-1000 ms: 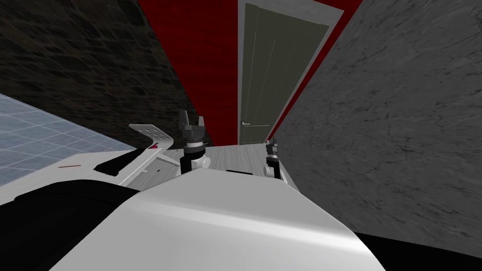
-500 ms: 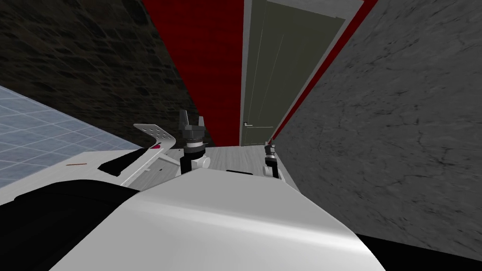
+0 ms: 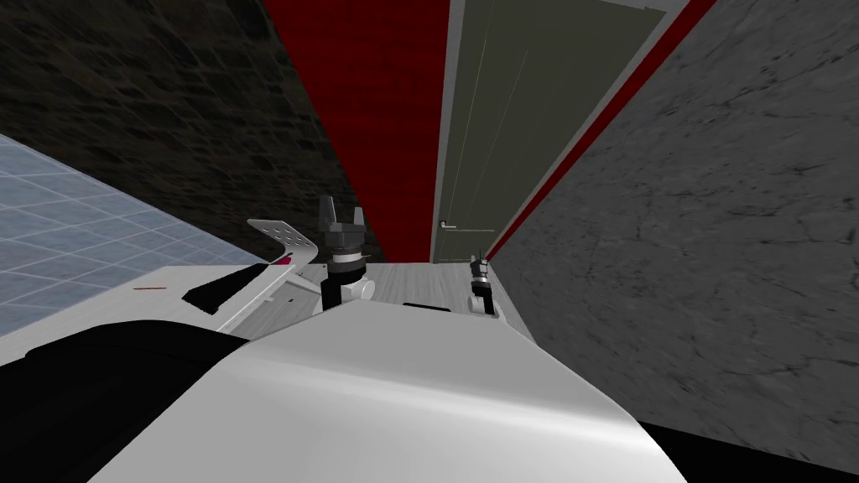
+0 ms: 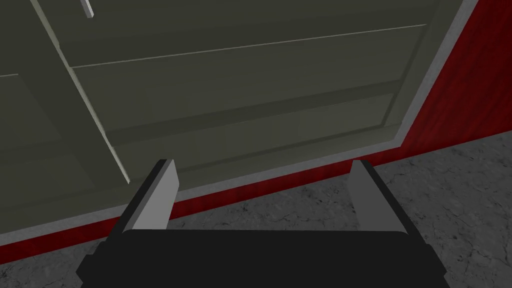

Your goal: Pull the door open

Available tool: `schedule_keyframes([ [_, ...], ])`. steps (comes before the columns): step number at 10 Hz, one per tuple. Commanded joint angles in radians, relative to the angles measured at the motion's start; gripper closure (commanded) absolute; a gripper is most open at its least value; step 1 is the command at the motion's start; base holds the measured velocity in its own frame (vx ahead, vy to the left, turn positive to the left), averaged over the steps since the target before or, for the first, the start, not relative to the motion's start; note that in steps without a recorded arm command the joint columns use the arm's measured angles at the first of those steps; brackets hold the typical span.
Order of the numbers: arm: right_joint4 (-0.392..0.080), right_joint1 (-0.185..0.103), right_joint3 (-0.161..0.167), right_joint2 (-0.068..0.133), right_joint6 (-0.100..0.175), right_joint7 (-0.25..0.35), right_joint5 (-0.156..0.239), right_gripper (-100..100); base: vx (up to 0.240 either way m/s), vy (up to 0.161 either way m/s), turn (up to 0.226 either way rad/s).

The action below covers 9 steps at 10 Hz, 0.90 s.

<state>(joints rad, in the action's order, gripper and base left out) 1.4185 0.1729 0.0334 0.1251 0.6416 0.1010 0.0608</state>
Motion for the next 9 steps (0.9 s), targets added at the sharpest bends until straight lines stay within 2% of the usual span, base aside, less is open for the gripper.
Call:
schedule_keyframes([
  [1, -0.05, -0.017, 0.001, 0.003, 0.012, -0.002, 0.004, -100, 0.116, 0.026, 0.075],
  [2, -0.076, -0.029, 0.0, 0.006, 0.019, -0.002, 0.007, -100, 0.105, 0.028, 0.074],
  [3, -0.084, -0.029, 0.0, 0.006, 0.019, -0.002, 0.007, -100, 0.07, 0.019, 0.032],
  [6, -0.18, -0.067, -0.001, 0.016, 0.042, -0.001, 0.017, -100, 0.084, 0.021, 0.082],
  [7, -0.182, -0.067, -0.001, 0.016, 0.042, -0.001, 0.017, -100, 0.072, 0.018, 0.026],
  [9, -0.247, -0.091, -0.002, 0.022, 0.056, -0.001, 0.023, -100, 0.071, 0.021, 0.065],
])
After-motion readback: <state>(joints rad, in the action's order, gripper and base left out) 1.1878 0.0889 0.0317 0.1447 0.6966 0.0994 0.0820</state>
